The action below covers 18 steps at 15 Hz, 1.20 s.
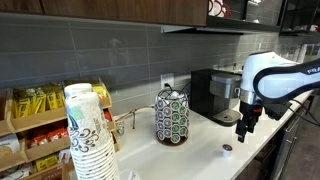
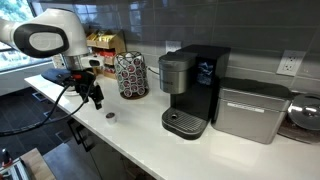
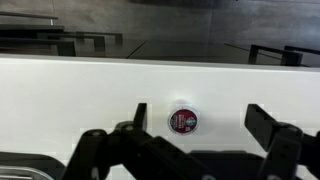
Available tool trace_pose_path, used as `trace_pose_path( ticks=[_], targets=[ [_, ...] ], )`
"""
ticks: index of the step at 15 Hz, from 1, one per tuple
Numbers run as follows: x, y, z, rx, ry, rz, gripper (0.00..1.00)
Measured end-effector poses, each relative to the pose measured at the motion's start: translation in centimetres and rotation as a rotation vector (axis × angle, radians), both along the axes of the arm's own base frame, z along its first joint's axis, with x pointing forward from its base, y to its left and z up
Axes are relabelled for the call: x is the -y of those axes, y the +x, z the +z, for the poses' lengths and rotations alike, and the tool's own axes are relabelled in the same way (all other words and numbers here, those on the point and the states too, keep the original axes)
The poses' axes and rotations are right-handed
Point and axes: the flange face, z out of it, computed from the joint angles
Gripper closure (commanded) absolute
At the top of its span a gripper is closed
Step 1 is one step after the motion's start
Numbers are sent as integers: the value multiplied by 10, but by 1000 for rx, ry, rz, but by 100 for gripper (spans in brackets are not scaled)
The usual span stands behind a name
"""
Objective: Put the cup in the cupholder
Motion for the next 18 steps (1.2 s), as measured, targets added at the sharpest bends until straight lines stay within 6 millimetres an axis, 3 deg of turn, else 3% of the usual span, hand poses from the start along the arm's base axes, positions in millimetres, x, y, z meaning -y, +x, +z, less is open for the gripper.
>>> trace_pose_path(
  ticks=[13,18],
  targets=[
    [-5,8,-6,6,16,-20,0],
    [-13,16,-18,12,73,-46,0]
  ],
)
